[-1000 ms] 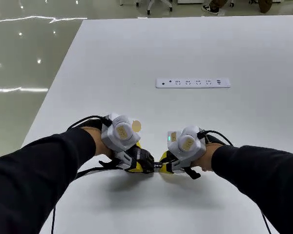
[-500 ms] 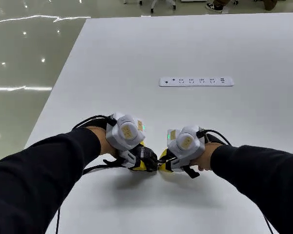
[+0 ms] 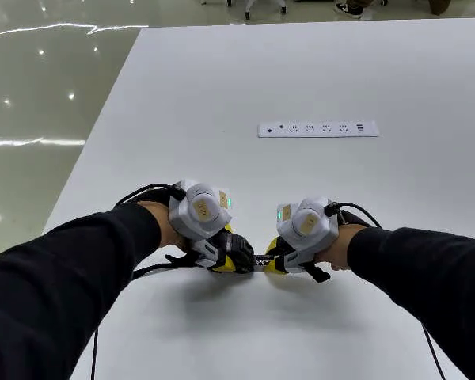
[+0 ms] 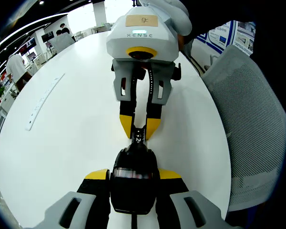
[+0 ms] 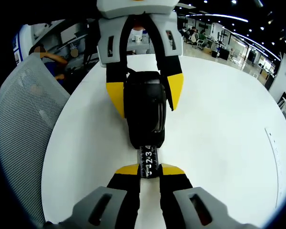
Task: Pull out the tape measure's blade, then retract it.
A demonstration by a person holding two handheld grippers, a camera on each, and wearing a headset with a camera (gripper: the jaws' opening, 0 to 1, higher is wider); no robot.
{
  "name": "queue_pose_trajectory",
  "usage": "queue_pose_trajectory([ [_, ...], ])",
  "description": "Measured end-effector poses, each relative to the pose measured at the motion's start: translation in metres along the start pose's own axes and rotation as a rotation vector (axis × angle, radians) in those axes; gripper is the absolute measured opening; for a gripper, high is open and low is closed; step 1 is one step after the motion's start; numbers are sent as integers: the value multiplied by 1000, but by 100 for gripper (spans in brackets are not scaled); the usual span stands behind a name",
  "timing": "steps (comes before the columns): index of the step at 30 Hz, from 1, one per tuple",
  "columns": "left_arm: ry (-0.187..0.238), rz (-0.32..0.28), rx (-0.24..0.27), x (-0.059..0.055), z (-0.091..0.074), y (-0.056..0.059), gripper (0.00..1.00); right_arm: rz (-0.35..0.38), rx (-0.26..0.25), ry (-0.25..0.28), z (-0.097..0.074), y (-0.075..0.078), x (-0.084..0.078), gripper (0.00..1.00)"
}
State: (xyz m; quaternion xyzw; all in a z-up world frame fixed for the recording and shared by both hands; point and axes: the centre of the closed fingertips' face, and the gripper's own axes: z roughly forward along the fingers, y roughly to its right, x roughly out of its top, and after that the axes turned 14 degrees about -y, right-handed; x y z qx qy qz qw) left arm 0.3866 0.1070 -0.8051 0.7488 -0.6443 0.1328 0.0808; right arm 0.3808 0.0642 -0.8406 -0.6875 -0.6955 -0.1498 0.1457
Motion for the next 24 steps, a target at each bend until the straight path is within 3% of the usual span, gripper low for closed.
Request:
queue_pose_trajectory([
  [10, 8, -3, 3, 1, 0, 0, 33, 13, -5, -2, -3, 1, -6, 10],
  [24, 7, -10, 13, 1, 1, 0, 33, 38, -7, -15, -9, 2, -27, 10],
])
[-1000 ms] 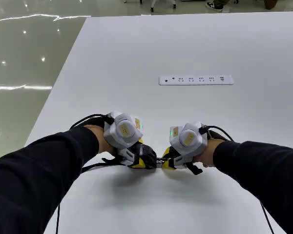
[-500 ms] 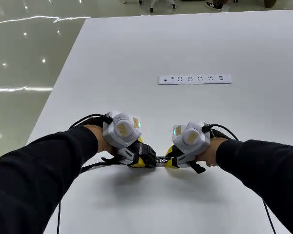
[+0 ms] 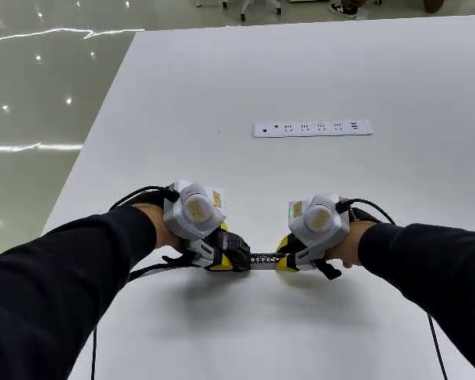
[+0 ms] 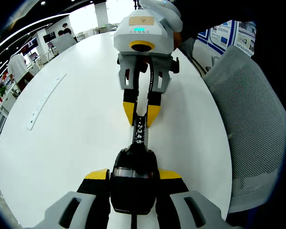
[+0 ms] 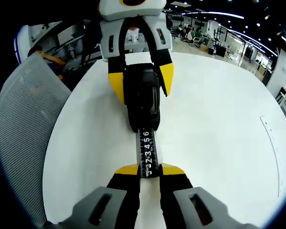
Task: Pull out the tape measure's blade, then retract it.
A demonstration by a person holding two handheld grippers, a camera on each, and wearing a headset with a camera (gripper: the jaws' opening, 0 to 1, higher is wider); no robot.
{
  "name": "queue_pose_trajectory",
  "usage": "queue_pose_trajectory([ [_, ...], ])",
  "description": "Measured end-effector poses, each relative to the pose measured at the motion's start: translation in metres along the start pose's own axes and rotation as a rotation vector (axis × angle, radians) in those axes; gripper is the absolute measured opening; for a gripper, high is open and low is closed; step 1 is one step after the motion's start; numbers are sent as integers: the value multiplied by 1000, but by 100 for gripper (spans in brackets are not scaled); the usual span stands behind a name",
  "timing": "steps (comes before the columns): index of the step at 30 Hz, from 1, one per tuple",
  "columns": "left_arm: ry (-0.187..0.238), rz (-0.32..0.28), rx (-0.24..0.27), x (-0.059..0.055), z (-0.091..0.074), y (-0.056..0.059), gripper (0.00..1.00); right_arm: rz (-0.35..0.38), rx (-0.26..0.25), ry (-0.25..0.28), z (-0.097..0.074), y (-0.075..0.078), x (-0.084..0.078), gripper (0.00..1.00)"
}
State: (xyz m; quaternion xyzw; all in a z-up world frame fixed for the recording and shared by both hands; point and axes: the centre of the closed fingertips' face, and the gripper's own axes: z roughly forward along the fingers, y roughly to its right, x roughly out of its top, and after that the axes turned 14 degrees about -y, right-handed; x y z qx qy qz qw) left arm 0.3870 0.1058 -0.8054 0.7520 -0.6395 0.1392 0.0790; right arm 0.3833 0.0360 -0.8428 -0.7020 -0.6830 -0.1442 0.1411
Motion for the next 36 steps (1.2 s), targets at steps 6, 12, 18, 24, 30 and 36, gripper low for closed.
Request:
queue_pose_trajectory([
  [6, 3, -3, 4, 0, 0, 0, 33, 2, -1, -11, -1, 0, -5, 10],
  [12, 3, -3, 6, 0, 0, 0, 33, 5, -6, -10, -5, 0, -11, 10],
  [18, 7, -1, 9, 0, 1, -1, 33, 17, -6, -9, -7, -1, -17, 10],
  [24, 10, -5, 10, 1, 0, -1, 33, 16, -4, -17, -10, 1, -21, 10],
  [30, 20, -11, 9, 1, 0, 0, 33, 25, -4, -21, -14, 2, -28, 10],
  [36, 25, -15, 13, 0, -1, -1, 33, 26, -3, -26, -18, 2, -31, 10],
])
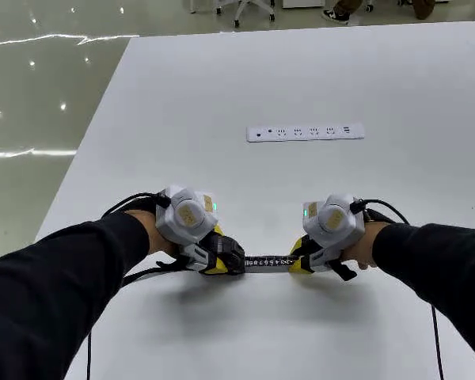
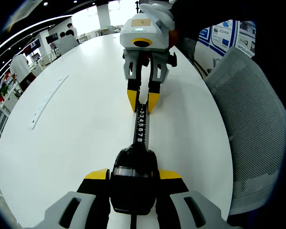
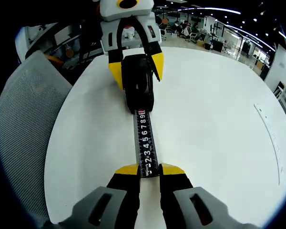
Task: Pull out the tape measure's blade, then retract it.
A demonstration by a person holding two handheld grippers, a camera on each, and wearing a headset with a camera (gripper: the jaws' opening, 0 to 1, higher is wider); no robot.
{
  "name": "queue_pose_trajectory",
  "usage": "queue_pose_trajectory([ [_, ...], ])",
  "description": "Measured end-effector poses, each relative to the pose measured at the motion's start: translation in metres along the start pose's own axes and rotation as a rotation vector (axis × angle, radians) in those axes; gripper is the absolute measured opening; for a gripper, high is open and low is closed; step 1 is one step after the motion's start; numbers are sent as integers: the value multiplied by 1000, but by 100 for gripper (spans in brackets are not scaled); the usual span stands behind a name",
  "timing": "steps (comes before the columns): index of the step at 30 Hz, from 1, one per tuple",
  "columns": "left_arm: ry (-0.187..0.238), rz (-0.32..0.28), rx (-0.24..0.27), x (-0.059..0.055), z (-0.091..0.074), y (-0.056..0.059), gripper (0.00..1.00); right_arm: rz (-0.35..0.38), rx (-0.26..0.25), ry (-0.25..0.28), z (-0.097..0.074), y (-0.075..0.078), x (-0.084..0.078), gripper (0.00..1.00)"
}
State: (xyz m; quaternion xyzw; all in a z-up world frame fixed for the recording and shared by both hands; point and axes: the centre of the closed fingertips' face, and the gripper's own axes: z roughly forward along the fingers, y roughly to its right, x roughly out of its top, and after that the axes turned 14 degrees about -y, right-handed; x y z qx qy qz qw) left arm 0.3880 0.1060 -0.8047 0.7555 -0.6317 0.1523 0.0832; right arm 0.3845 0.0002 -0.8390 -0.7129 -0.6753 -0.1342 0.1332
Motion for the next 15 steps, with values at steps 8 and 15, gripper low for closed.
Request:
queue_pose_trajectory([
  [8, -8, 3, -7, -1, 0, 1, 33, 14, -6, -2, -2, 0, -8, 10],
  [15, -8, 3, -6, 0, 0, 1, 33, 26, -10, 9, -3, 1, -11, 10],
])
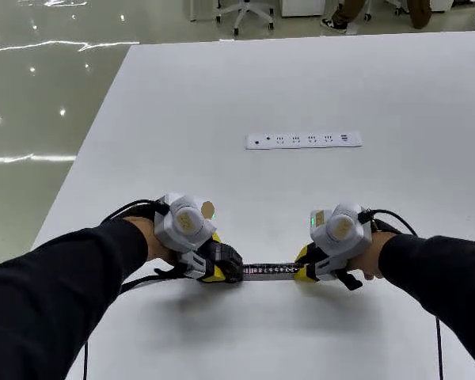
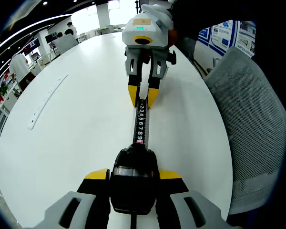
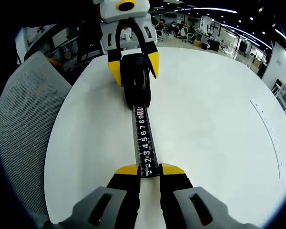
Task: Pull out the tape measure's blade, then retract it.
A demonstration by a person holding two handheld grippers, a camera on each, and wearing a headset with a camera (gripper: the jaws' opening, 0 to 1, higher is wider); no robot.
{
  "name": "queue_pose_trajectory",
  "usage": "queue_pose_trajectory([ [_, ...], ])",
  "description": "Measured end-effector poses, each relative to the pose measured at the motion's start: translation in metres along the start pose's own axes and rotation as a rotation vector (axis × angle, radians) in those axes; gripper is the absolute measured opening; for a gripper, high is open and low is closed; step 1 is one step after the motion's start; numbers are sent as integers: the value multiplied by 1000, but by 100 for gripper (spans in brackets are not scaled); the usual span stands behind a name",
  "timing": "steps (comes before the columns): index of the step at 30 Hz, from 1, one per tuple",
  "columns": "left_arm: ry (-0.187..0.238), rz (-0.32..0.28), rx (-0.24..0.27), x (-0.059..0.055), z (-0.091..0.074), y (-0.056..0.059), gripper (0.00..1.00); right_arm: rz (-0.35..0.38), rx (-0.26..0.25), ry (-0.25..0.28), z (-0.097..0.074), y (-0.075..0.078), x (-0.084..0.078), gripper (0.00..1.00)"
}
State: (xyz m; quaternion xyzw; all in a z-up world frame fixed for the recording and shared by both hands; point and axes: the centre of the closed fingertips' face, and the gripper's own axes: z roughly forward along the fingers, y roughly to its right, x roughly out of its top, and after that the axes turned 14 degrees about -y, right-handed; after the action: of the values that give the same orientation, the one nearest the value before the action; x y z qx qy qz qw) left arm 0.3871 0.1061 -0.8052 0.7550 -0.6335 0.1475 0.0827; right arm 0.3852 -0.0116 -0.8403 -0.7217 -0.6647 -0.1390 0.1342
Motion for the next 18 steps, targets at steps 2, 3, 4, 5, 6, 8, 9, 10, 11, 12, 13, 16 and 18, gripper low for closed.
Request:
queue_pose_trajectory([
  [2, -1, 0, 0, 0, 0, 0, 33, -5, -1, -5, -1, 0, -2, 10],
  [3, -1, 0, 0, 0, 0, 0, 33, -6, -2, -6, -1, 1, -2, 10],
  [4, -2, -2, -1, 0, 0, 0, 33, -8, -2, -9, -1, 1, -4, 10],
  [5, -2, -2, 0, 0, 0, 0, 33, -10, -3, -9, -2, 2, -5, 10],
  [6, -2, -2, 0, 0, 0, 0, 33, -8, -2, -13, -2, 2, -6, 10],
  [8, -1, -4, 0, 0, 0, 0, 33, -12, -2, -15, -3, 3, -9, 10],
  [9, 0, -4, 1, 0, 0, 0, 33, -12, -3, -20, -3, 3, -11, 10],
  [10, 1, -5, 1, 0, 0, 0, 33, -11, -3, -24, -3, 3, -12, 10],
  [11, 2, -6, 1, 0, 0, -1, 33, -13, -2, -26, -4, 4, -14, 10],
  [12, 3, -6, 1, 0, 0, -1, 33, -10, 0, -29, -4, 5, -14, 10],
  [13, 3, -6, 1, 0, 0, 0, 33, -9, 1, -30, -4, 5, -15, 10],
  [16, 3, -7, 2, 0, 0, 0, 33, -6, 1, -31, -5, 5, -15, 10],
  [18, 4, -8, 2, 0, 0, -1, 33, -9, 0, -33, -5, 5, -15, 10],
])
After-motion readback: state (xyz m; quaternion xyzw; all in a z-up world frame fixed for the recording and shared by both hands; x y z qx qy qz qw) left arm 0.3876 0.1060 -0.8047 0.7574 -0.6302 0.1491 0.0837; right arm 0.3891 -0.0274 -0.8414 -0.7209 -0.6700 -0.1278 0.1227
